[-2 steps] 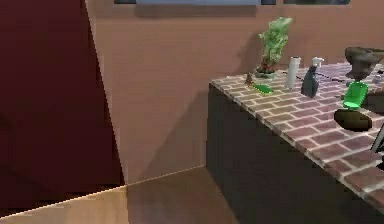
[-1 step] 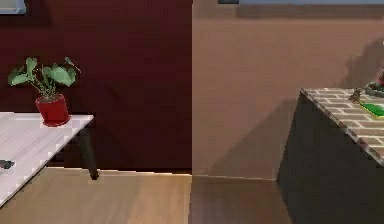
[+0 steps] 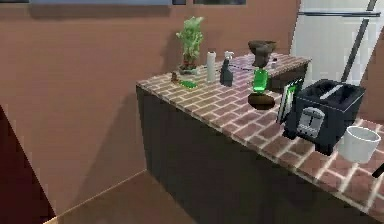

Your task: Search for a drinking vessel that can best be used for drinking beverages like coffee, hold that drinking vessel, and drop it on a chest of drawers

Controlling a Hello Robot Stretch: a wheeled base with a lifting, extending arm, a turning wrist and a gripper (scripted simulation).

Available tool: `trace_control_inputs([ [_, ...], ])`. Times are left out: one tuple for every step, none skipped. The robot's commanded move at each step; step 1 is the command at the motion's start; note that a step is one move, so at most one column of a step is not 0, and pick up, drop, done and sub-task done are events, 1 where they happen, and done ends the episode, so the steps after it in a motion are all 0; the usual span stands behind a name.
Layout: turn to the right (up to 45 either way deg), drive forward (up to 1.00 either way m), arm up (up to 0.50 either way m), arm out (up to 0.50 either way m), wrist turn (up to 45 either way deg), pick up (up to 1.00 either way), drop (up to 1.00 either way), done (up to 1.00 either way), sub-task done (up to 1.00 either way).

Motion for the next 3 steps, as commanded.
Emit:
trace_control_inputs([
  [42.0, 0.00, 0.00, 0.00, 0.0, 0.00, 0.00, 0.00, 0.00],
  [0.0, 0.40, 0.00, 0.00, 0.0, 0.00, 0.00, 0.00, 0.00],
  [-45.0, 0.00, 0.00, 0.00, 0.0, 0.00, 0.00, 0.00, 0.00],
])
